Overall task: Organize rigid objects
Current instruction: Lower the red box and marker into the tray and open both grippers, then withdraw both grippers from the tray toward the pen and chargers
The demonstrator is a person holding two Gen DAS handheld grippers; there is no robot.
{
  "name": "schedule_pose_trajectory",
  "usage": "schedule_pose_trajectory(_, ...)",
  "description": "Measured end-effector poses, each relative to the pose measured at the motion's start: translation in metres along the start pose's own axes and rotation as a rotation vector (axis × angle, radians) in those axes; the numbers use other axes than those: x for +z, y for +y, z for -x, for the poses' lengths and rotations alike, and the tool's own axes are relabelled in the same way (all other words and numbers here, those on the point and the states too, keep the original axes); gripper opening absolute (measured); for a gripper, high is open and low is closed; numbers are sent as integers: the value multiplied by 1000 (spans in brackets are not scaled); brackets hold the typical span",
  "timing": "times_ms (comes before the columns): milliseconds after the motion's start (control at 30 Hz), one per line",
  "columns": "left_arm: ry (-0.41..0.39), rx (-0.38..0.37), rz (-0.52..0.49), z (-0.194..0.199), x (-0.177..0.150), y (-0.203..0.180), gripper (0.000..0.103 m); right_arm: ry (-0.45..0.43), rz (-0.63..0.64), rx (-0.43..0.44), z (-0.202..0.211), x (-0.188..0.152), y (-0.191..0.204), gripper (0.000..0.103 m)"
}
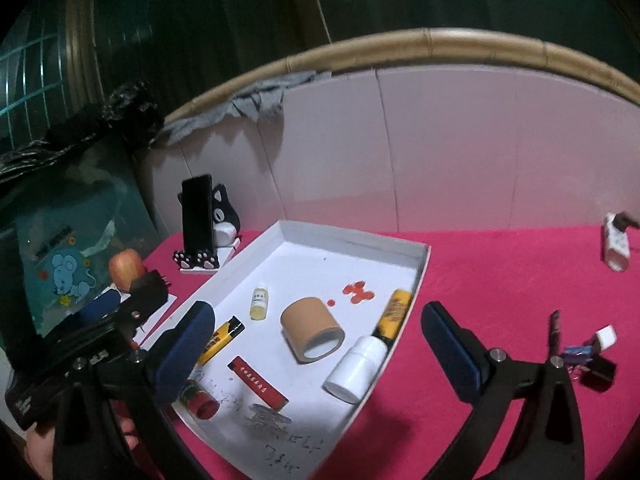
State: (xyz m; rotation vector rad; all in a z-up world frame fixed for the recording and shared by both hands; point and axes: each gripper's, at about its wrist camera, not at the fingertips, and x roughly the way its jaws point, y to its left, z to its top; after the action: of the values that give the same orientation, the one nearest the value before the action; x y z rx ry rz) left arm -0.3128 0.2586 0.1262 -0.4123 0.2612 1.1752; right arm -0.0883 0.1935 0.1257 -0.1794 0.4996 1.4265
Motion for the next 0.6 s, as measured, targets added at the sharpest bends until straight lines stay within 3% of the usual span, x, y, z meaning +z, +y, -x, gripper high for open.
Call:
schedule_pose_trajectory(267, -7, -4, -30, 10, 0, -15, 103, -192, 1, -10, 54, 5, -12, 103)
schedule_pose_trajectory(400, -10, -11, -47, 15, 0, -24, 103, -251, -53, 61, 74, 5, -24, 103)
schedule_pose_trajectory(600, -13, -21, -82, 21, -2, -38, 103, -295, -57, 33, 99, 3, -34, 103)
